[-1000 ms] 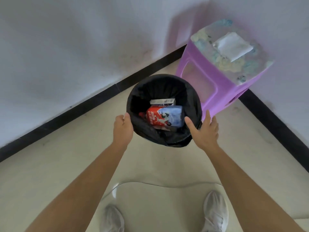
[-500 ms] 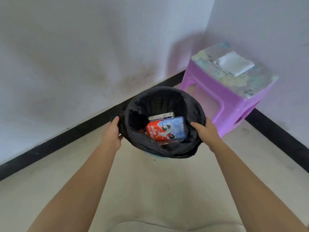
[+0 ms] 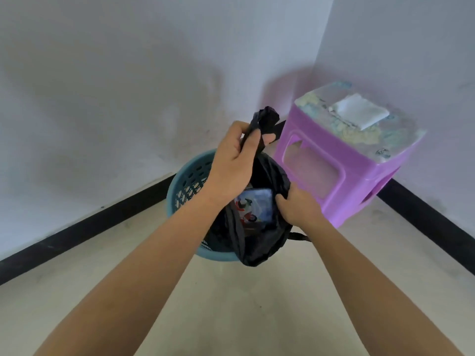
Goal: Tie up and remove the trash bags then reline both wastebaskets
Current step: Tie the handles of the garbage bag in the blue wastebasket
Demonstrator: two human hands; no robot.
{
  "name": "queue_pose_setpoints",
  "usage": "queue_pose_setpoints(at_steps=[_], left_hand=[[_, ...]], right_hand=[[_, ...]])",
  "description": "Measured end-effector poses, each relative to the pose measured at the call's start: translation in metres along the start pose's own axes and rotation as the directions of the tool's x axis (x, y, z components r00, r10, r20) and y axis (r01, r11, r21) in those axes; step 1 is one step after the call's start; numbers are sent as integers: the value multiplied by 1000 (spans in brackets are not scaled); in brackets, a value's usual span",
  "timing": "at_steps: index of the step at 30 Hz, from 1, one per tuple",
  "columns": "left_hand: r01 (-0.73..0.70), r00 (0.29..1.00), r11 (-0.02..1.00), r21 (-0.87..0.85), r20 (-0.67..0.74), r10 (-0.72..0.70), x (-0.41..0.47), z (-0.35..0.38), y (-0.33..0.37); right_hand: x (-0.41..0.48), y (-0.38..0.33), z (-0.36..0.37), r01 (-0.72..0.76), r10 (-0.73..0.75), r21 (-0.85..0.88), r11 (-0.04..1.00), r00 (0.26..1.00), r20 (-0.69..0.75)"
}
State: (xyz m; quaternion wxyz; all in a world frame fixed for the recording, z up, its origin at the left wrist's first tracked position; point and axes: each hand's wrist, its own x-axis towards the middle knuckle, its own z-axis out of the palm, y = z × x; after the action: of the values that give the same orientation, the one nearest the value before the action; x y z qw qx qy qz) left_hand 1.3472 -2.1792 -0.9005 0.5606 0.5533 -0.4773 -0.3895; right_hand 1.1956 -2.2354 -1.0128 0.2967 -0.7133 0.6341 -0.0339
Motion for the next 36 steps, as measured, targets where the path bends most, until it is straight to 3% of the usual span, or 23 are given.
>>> queue_pose_setpoints(at_steps=[3, 5, 8, 10, 12, 14, 17, 19, 23, 24, 25, 27, 28, 29, 30, 33, 36], left_hand=[[38, 988, 997, -67, -146, -48, 9, -13, 0], [76, 958, 993, -93, -271, -99, 11, -28, -2], [12, 896, 1000, -13, -443, -17, 15, -52, -3], [-56, 838, 998, 40, -541, 69, 20, -65, 1], [-127, 790, 992, -4, -605, 99, 25, -74, 6], [-163, 756, 985, -60, -649, 85, 26, -83, 4], [-95, 773, 995, 31, -627, 94, 16, -89, -12], [-22, 818, 995, 97, -570, 74, 3, -91, -30], [134, 918, 985, 109, -387, -82, -26, -97, -72], [158, 933, 976, 149, -346, -99, -34, -98, -80], [178, 945, 963, 204, -307, -110, -40, -99, -88], [199, 963, 930, 308, -238, -127, -44, -97, -93], [195, 970, 917, 347, -209, -127, -42, -95, -90], [181, 977, 911, 370, -177, -122, -36, -93, -87], [163, 983, 909, 384, -145, -115, -28, -91, -81], [117, 993, 923, 368, -71, -98, 4, -85, -67], [215, 976, 948, 234, -7, -219, 40, -78, -58]], right_hand=[[1, 5, -34, -14, 61, -321, 947, 989, 136], [3, 3, -61, -24, 91, -384, 923, 984, 156], [10, -15, -100, 58, -85, -261, 964, 992, -96], [15, -33, -123, 129, -233, -322, 938, 922, -311], [22, -51, -139, 153, -317, -386, 910, 857, -406], [34, -58, -146, 232, -359, -326, 917, 835, -417], [35, -53, -139, 399, -425, -157, 903, 786, -450], [23, -41, -118, 459, -414, -75, 885, 706, -575], [-30, -13, -49, 453, -128, 74, 889, 399, -908], [-42, -7, -28, 499, -37, 177, 849, 389, -921], [-53, -1, -6, 514, 59, 327, 793, 469, -881], [-66, 7, 31, 353, 204, 652, 671, 758, -620], [-70, 9, 42, 244, 212, 734, 634, 858, -468], [-69, 11, 50, 176, 177, 748, 640, 914, -366], [-65, 12, 53, 155, 125, 725, 671, 940, -316], [-34, 7, 37, 212, 35, 622, 754, 932, -360], [4, 2, 12, 240, -103, 497, 834, 953, -286]])
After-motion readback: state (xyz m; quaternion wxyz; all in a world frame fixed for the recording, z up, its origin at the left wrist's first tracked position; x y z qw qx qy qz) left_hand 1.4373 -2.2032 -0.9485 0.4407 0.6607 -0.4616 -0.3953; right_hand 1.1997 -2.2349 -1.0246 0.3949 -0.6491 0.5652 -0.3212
